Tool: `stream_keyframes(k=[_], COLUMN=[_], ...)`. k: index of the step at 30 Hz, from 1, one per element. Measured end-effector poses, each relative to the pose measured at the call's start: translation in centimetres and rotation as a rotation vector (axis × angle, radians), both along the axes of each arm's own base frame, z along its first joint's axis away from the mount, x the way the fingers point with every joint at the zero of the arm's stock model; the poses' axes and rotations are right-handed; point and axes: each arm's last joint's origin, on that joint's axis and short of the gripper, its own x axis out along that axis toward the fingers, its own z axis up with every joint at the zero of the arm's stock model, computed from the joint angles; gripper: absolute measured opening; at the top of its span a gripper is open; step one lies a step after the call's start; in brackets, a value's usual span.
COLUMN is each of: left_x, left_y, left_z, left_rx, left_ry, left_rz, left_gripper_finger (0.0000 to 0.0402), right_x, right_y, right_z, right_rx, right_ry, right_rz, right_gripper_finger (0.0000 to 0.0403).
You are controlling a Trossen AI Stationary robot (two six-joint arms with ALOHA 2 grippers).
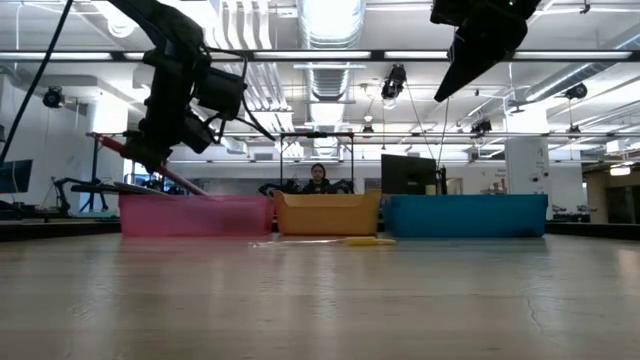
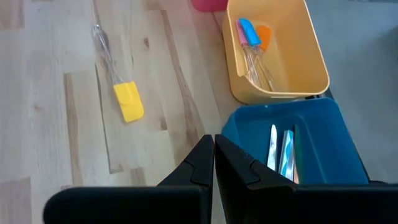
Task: Pick & Place Kitchen Items
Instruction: Put the red spoon into the red bin, then put the yellow spatula into the yellow bin
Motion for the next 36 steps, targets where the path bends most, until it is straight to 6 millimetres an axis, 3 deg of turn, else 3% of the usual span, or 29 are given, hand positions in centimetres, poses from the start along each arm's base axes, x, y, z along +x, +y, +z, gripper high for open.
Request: stream_keyframes(k=[10,17,21,36], left_x=[0.3,0.3,0.3,0.3], left_y=[0.2,0.2,0.2,-0.9], left_z=[-0.5,-0.6,-0.7,-0.6], left_rx=[-0.005,-0.008,-0.003,-0.301], left_ry=[0.018,0.014,-0.013,-0.198], left_rz=[0.001,0.009,0.034,0.088], left_gripper_finger=[0.007,0.0169,0.0198,0.0206], right_x=[0.2,0.3,0.3,0.3], right_y=[0.0,0.0,0.0,0.0], right_z=[0.1,0.2,0.2,0.2], right_rx=[-0.016,-0.019,-0.019,-0.019], right_ry=[-0.022,-0.028,-0.028,-0.028], right_rz=[0.017,0.019,0.019,0.02], right_gripper_finger=[0.0008,0.0008,0.0008,0.0008])
